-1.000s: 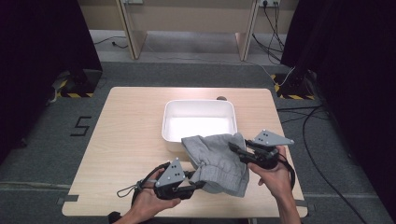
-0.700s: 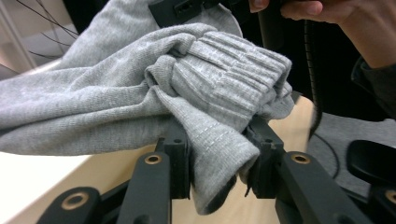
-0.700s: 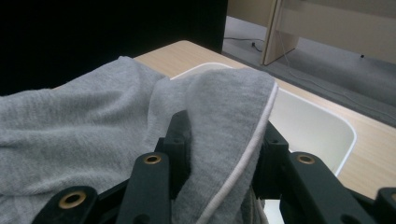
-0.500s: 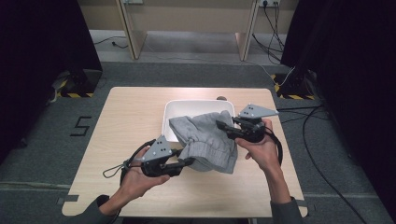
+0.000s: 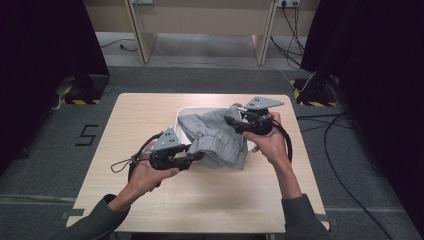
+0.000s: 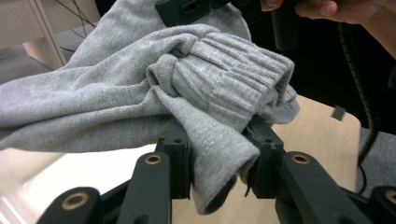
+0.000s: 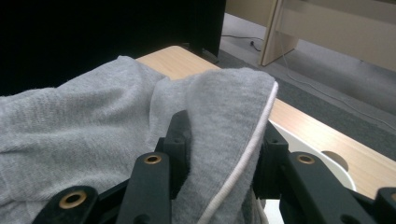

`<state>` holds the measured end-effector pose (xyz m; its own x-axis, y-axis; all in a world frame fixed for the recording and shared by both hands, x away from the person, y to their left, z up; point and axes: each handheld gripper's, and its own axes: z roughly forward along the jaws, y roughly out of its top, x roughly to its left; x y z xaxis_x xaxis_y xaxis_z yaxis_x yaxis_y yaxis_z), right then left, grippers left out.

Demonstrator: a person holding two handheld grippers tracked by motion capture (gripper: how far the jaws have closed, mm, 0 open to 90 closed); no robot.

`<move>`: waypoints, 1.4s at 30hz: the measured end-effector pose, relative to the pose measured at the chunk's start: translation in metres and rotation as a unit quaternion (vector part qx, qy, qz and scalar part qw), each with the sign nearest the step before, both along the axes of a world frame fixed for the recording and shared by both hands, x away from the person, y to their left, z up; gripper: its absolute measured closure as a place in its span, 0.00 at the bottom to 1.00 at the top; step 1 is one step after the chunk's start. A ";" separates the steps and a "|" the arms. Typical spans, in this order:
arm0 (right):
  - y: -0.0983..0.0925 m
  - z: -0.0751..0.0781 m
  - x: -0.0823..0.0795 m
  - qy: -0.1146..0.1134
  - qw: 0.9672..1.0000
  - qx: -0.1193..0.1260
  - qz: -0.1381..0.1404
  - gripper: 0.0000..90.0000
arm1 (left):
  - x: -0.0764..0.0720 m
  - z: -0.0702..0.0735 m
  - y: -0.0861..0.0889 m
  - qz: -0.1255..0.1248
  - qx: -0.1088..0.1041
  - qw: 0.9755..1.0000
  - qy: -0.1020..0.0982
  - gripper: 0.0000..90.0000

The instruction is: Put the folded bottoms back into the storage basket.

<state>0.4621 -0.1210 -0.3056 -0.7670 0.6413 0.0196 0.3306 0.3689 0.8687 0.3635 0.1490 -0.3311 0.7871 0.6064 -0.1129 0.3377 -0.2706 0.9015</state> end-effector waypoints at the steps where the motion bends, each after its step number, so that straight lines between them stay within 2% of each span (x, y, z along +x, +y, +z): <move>1: 0.000 0.000 0.004 0.001 1.000 0.003 -0.001 0.73 | 0.004 0.000 0.000 0.002 -0.001 1.000 0.002 0.73; 2: 0.001 0.000 0.012 0.000 1.000 0.003 -0.001 0.73 | 0.011 0.000 0.000 0.003 -0.003 1.000 0.004 0.73; 5: 0.003 -0.001 0.018 0.006 1.000 0.000 -0.003 0.73 | 0.018 0.001 -0.001 0.005 -0.007 1.000 0.006 0.73; 6: 0.004 -0.001 0.025 0.010 1.000 -0.001 -0.008 0.73 | 0.023 0.000 -0.001 0.009 -0.008 1.000 0.010 0.73; 12: 0.007 -0.002 0.038 0.018 1.000 -0.010 -0.018 0.73 | 0.038 0.000 -0.004 0.014 -0.016 1.000 0.018 0.73; 19: 0.010 -0.005 0.050 0.023 0.999 -0.021 -0.021 0.73 | 0.051 -0.004 -0.007 0.021 -0.015 0.999 0.028 0.73; 23: 0.011 -0.012 0.061 0.035 0.999 -0.022 -0.028 0.73 | 0.063 -0.009 -0.008 0.028 -0.017 0.999 0.037 0.73; 28: 0.012 -0.022 0.077 0.046 0.998 -0.026 -0.036 0.73 | 0.074 -0.016 -0.011 0.032 -0.010 0.998 0.049 0.73; 34: 0.013 -0.035 0.086 0.061 0.997 -0.029 -0.043 0.73 | 0.085 -0.027 -0.010 0.039 -0.008 0.997 0.066 0.73; 37: 0.014 -0.038 0.088 0.059 0.997 -0.032 -0.042 0.73 | 0.087 -0.032 -0.011 0.042 -0.004 0.997 0.071 0.73; 38: 0.014 -0.044 0.090 0.067 0.996 -0.032 -0.044 0.73 | 0.087 -0.035 -0.011 0.043 -0.004 0.996 0.073 0.73; 41: 0.014 -0.050 0.092 0.071 0.996 -0.033 -0.045 0.73 | 0.090 -0.041 -0.011 0.044 -0.001 0.996 0.080 0.73; 42: 0.014 -0.057 0.094 0.072 0.995 -0.039 -0.047 0.73 | 0.092 -0.044 -0.010 0.046 0.002 0.996 0.082 0.73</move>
<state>0.5559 -0.1068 -0.3627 -0.6963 0.7141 0.0721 0.4864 0.3957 0.7790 0.4551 0.1388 -0.3754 0.6999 0.6750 -0.2335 0.5039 -0.2349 0.8312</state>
